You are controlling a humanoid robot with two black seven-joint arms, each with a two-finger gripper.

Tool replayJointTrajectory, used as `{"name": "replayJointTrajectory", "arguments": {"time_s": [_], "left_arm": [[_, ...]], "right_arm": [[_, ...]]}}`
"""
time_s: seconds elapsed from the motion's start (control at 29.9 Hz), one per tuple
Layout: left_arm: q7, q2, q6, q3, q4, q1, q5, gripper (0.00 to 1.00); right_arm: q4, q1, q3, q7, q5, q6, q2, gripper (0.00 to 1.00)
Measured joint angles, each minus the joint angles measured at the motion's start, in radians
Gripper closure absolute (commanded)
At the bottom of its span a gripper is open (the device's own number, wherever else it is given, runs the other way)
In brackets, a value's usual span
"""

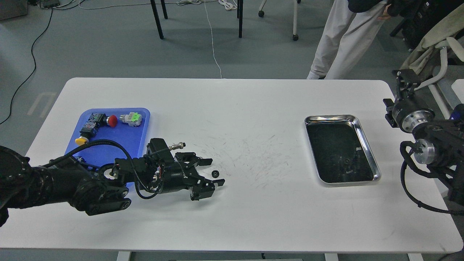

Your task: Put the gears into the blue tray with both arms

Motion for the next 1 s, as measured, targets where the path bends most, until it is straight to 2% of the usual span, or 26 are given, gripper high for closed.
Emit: {"name": "replayJointTrajectory", "arguments": {"time_s": [0.17, 0.37, 0.5, 0.74, 1.0], "left_arm": [[0.000, -0.028, 0.000, -0.002, 0.056, 0.018, 0.000, 0.29], [0.000, 0.011, 0.000, -0.020, 0.042, 0.019, -0.016, 0.29], [0.000, 0.056, 0.000, -0.045, 0.000, 0.015, -0.016, 0.29], [0.000, 0.155, 0.000, -0.072, -0.160, 0.002, -0.014, 0.29], [0.000, 0.137, 0.000, -0.078, -0.166, 0.014, 0.001, 0.29]], "right_arm": [[0.000, 0.000, -0.001, 0.000, 0.000, 0.000, -0.002, 0.04], [-0.001, 0.000, -0.004, 0.000, -0.001, 0.000, -0.002, 0.04], [-0.003, -0.006, -0.004, 0.000, -0.002, 0.002, -0.003, 0.04], [-0.003, -0.008, -0.004, 0.000, -0.003, 0.002, -0.003, 0.04], [-0.003, -0.010, -0.006, 0.000, -0.003, 0.002, -0.003, 0.04]]}}
